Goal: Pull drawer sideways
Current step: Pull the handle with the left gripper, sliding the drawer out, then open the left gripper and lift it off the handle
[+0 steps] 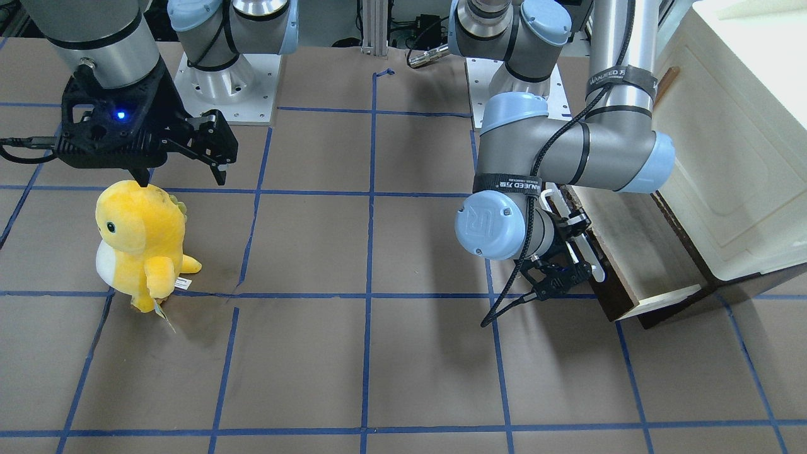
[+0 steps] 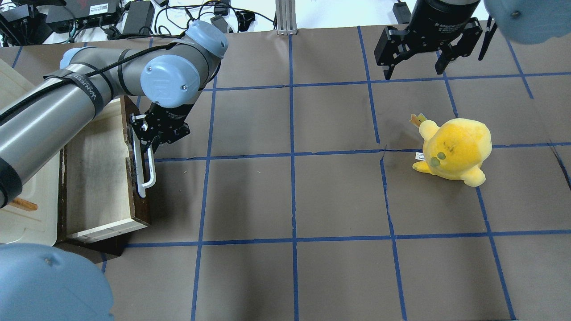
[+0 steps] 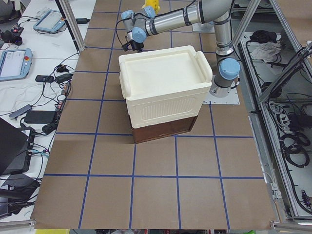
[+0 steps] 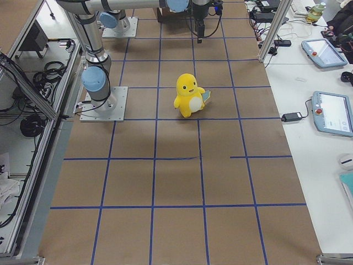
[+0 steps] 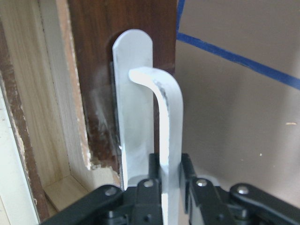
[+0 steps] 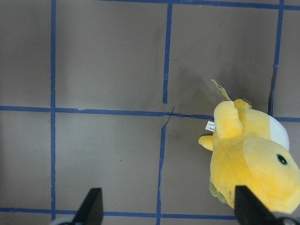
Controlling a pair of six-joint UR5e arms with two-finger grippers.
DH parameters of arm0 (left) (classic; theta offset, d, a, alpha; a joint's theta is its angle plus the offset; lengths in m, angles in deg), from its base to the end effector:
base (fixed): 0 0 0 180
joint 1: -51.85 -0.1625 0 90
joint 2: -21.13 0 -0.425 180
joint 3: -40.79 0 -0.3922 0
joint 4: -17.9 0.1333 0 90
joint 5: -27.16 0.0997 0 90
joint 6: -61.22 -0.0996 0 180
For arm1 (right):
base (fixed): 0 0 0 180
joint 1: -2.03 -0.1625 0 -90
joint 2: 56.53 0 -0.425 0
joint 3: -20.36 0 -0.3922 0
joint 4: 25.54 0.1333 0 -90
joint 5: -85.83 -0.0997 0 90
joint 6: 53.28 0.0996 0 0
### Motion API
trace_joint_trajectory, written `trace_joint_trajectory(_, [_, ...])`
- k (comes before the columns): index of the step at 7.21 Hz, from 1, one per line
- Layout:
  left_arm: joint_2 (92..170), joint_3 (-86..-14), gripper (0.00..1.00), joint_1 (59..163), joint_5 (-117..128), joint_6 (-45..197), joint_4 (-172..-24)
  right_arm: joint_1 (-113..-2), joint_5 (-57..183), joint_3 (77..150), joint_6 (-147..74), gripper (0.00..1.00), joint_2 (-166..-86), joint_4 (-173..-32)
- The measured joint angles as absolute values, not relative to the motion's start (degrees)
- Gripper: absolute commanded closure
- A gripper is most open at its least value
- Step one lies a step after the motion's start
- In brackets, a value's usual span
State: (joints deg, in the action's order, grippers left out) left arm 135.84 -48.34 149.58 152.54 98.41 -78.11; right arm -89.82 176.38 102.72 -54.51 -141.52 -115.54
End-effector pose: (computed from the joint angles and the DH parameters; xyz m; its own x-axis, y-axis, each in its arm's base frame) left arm -0.1533 -0.5670 0.2700 -0.6833 -0.2046 -0.7009 -0.3720 0.9236 0.0930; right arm 0.1495 -0.5285 0.5090 -0.9985 -0.0533 0.0106 -0.0537 0.9975 -0.0457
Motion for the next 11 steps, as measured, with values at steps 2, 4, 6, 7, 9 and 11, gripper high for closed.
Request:
trace_joint_trajectory(2, [136.1,-47.9,1.0,150.0,151.8,99.1,-78.4,-89.8,176.4,102.7,-54.5,0.0,-141.5,-115.5])
trace_joint_trajectory(4, [136.2,-47.9,0.88,150.1,151.6,99.1,-78.6,-89.8,176.4,102.7,-54.5,0.0,-141.5,-115.5])
trace_joint_trajectory(6, [136.2,-47.9,0.43,150.1,151.6,99.0,-78.8,-89.8,176.4,102.7,-54.5,0.0,-141.5,-115.5])
trace_joint_trajectory(7, [136.2,-47.9,0.3,150.1,151.8,98.8,-78.8,-89.8,176.4,102.7,-54.5,0.0,-141.5,-115.5])
trace_joint_trajectory(9, [135.8,-47.6,0.0,150.7,152.1,98.2,-78.6,-89.8,176.4,102.7,-54.5,0.0,-141.5,-115.5])
trace_joint_trajectory(11, [135.0,-45.0,0.0,152.5,150.4,97.1,-78.5,-89.8,176.4,102.7,-54.5,0.0,-141.5,-115.5])
